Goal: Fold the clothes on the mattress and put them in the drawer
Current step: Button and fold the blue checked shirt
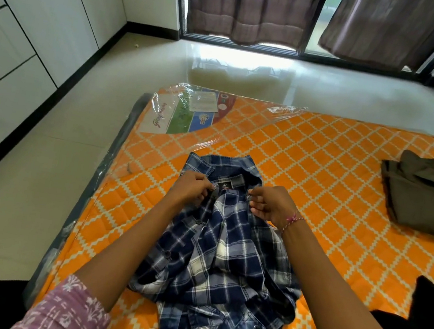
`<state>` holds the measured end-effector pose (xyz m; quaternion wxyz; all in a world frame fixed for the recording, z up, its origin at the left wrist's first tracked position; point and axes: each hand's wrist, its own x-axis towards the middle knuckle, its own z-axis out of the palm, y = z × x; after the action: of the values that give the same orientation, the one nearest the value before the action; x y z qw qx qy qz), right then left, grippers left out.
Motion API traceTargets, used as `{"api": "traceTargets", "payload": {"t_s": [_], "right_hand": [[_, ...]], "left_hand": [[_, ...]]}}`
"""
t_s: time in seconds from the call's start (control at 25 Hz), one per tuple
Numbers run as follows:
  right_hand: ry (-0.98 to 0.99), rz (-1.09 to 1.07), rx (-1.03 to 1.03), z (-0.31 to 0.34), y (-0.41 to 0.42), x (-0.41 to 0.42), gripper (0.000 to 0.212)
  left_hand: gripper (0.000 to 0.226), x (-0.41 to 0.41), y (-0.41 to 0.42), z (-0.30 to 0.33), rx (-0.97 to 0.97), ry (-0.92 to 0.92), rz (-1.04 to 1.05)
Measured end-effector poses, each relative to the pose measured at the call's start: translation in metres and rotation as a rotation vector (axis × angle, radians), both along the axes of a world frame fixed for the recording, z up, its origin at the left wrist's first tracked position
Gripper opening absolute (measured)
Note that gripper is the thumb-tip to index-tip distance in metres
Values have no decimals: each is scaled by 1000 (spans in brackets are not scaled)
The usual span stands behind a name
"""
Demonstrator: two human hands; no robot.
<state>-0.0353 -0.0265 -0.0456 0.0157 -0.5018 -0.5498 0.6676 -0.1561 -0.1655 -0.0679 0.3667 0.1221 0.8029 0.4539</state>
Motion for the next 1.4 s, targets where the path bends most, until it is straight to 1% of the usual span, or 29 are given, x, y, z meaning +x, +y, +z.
{"api": "traceTargets", "payload": {"t_s": [0.08,0.12,0.2,0.28,0.36,0.44,0.56,0.68,0.88,1.0,1.08,1.12,1.2,1.24,1.32,1.4], "right_hand": [[51,39,-2,9,-10,0,13],[83,73,47,13,-16,0,13],[118,162,225,20,-27,-2,17],[143,221,358,27,-38,-1,26],[158,233,420,33,-44,1,28],[136,241,503,37,-47,6,27],[79,232,677,40,-51,12,40],[76,201,746,41,-56,17,46],[57,166,795,45,-62,21,45],[78,175,755,46,-62,23,32],[107,164,683,44,-66,26,22],[138,149,610,43,-66,29,23],[214,121,449,43,-63,34,30],[241,124,421,43,-61,37,31],[250,171,490,43,-57,40,23],[217,225,596,43,-56,42,18]], "left_hand": [[24,0,-7,15,65,21,-16],[24,4,-8,21,96,41,-36],[24,13,-8,30,140,101,-80],[24,24,-8,38,141,205,-131],[21,32,-9,44,132,302,-160],[17,41,-10,50,137,348,-166],[13,52,-12,54,168,440,-116],[12,59,-12,57,172,486,-106],[12,63,-12,64,160,490,-101],[11,71,-11,64,156,558,-70],[10,78,-10,61,91,676,-56],[10,81,-10,60,62,721,-49],[10,80,-12,60,55,738,-64],[10,79,-13,59,71,719,-90],[10,76,-15,58,103,665,-123],[10,75,-14,55,112,628,-123]]}}
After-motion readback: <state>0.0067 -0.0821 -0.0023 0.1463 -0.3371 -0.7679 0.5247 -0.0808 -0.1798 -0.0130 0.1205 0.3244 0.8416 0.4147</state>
